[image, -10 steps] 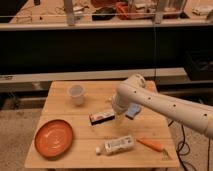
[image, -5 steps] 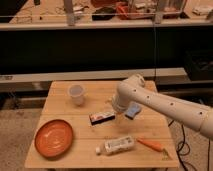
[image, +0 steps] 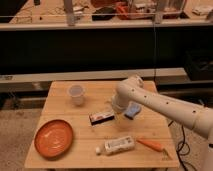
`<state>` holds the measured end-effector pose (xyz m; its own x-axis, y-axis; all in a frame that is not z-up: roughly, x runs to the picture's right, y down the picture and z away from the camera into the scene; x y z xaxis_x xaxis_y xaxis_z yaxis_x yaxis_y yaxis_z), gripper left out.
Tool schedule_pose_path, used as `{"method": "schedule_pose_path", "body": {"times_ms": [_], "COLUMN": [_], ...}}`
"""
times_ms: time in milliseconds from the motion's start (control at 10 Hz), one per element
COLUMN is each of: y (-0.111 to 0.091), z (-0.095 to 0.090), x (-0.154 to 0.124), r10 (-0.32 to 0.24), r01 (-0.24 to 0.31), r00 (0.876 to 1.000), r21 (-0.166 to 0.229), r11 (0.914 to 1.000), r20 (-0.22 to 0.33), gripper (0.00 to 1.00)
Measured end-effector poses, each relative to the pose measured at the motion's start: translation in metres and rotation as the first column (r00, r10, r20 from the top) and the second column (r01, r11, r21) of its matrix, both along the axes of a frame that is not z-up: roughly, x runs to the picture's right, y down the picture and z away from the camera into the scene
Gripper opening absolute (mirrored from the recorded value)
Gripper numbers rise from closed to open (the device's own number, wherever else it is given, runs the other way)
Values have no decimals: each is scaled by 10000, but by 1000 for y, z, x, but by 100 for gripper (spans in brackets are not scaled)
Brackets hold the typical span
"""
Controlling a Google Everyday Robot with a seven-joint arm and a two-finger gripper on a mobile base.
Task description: Place the eraser in the ceramic cup
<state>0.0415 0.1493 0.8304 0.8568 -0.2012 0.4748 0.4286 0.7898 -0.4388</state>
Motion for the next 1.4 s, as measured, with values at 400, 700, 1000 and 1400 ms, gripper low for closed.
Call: {"method": "schedule_pose_path", "body": {"times_ms": [400, 700, 1000, 1400], "y": [3, 7, 11, 14], "z": [16, 27, 34, 39], "x": [-1, 1, -5, -8], "r10": [-159, -193, -283, -471], "r01": [160, 195, 285, 477], "r00": [9998, 9997, 9993, 9981], "r21": [-136, -125, -114, -125], "r11": [9998, 9997, 9995, 9988], "r20": [95, 140, 245, 403], "gripper": [80, 80, 80, 80]}}
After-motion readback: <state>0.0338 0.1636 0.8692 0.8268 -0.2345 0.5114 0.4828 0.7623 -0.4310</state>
